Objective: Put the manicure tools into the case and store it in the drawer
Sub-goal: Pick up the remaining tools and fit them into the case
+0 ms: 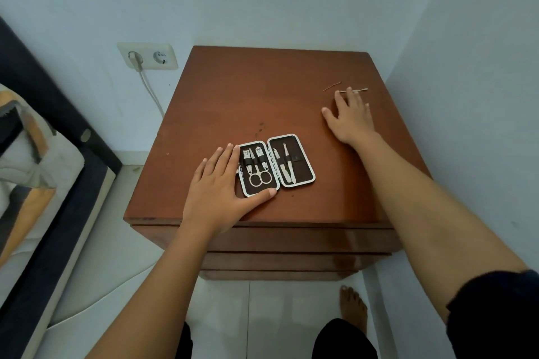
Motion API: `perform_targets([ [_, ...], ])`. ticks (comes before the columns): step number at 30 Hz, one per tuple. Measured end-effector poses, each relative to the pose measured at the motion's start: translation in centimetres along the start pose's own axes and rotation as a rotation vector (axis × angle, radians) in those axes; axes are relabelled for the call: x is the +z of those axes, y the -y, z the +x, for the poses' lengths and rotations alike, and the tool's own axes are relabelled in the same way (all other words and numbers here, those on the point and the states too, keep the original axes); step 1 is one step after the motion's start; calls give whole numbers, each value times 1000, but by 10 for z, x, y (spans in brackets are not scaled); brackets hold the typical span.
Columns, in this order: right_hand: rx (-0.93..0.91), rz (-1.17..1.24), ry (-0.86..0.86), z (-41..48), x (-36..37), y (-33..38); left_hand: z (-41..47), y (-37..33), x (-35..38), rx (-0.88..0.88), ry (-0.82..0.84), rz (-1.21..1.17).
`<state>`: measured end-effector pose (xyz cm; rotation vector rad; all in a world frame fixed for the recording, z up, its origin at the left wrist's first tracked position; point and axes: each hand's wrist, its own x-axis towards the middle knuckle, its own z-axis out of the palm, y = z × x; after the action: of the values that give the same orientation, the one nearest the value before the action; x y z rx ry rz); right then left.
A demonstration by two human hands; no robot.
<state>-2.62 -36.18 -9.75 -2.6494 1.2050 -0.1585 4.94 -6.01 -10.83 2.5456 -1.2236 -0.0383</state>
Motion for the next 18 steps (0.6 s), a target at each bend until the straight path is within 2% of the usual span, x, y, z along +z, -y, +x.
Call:
perform_targets([
  [8, -42, -50, 68, 7, -3, 5, 0, 0, 0, 1, 0, 2],
  [18, -315, 77, -30, -111, 4, 3, -2, -3, -4, -1, 24, -1],
])
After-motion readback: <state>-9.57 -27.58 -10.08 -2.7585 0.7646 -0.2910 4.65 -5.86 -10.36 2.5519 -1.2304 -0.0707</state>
